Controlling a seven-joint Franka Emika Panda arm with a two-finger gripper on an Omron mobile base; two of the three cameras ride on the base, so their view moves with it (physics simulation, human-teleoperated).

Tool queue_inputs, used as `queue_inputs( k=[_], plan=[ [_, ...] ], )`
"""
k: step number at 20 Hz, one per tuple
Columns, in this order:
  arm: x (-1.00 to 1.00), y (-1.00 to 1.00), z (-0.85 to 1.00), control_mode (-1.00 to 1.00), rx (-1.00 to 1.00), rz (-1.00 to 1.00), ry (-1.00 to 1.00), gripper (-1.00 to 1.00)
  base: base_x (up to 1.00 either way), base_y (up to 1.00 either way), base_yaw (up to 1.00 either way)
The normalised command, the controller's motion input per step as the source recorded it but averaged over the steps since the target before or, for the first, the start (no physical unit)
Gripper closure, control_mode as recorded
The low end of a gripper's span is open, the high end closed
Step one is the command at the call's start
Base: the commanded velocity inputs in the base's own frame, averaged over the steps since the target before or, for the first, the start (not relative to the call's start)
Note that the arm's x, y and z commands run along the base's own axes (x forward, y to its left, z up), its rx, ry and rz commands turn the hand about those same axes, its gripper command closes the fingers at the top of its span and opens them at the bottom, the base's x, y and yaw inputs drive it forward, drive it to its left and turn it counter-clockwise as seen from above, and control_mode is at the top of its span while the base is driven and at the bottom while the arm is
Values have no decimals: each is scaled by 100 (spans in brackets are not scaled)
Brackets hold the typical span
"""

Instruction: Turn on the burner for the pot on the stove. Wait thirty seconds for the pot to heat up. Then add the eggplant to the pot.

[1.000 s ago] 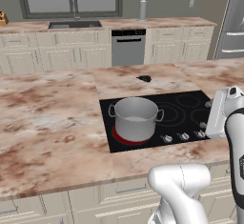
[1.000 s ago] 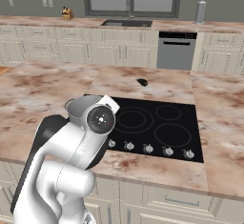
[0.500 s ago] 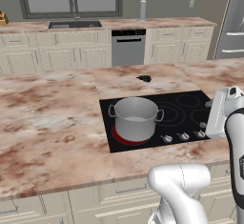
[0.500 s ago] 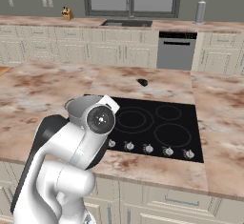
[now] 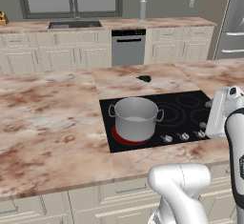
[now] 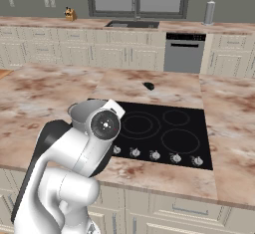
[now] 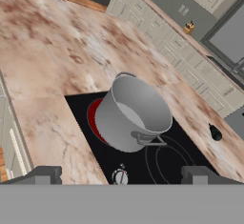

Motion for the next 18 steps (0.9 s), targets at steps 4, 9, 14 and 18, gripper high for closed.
queue_inputs(
  k=[4,9,14,18],
  plan=[
    [0,0,0,-100,0,0,0,-100,0,0,0],
    [0,0,0,-100,0,0,0,-100,0,0,0],
    [0,0,0,-100,0,0,0,-100,0,0,0],
    [0,0,0,-100,0,0,0,-100,0,0,0]
  ],
)
